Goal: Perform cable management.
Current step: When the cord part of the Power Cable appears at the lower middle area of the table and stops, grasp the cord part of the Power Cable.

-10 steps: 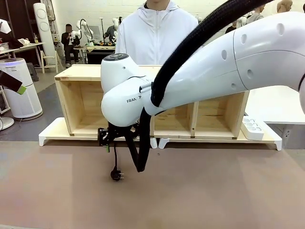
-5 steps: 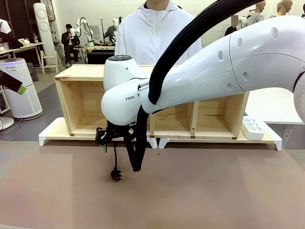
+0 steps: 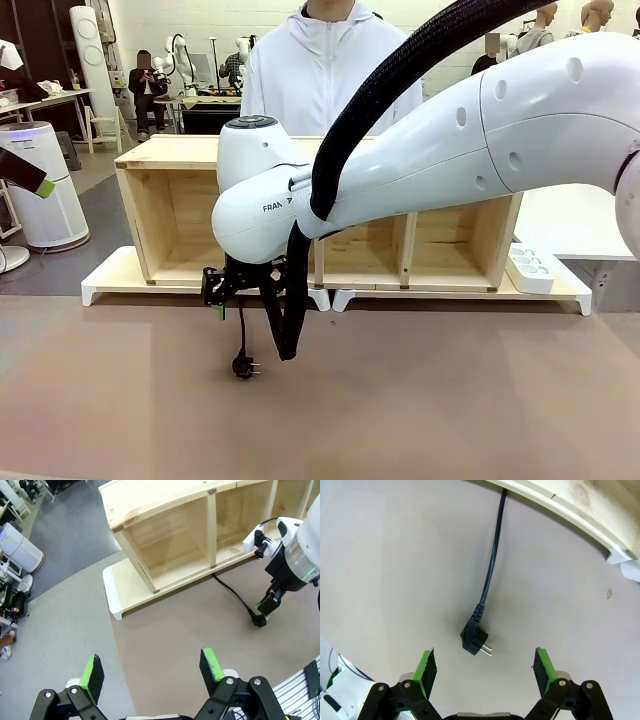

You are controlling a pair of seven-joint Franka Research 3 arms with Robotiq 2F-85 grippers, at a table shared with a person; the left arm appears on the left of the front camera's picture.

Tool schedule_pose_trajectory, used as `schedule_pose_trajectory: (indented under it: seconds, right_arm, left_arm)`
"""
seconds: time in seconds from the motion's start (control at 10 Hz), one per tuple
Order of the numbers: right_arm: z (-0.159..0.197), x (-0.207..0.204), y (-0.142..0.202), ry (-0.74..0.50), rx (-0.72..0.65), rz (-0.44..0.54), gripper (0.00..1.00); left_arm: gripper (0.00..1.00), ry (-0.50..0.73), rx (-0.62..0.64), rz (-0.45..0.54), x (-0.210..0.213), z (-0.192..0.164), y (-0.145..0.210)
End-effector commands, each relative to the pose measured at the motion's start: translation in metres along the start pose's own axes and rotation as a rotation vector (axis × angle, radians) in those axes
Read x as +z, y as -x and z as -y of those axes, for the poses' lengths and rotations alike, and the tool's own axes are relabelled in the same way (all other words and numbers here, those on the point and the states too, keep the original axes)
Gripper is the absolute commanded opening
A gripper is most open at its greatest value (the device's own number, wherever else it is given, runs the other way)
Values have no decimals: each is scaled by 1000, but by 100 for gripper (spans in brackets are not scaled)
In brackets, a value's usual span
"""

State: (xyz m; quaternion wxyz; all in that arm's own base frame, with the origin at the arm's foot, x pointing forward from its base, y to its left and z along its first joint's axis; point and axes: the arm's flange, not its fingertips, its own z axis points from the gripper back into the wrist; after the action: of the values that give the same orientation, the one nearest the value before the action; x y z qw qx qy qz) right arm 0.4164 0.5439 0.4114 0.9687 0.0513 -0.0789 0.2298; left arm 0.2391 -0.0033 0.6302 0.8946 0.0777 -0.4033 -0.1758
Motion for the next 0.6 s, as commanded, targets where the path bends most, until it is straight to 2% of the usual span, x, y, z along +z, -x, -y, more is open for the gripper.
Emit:
schedule_pose_trajectory:
  seconds: [0.0,0.3,0.5]
  right_arm:
    - [-1,1,0,-9,0,0,100]
    - [0,0,0,0,1,0,100]
    - [4,-15,-12,-24,19,-28,100]
  left_arm:
    - [100,-4,0,5,-1,0,-2]
    - [100,-4,0,5,-1,0,-2]
    - [100,-4,0,5,-1,0,-2]
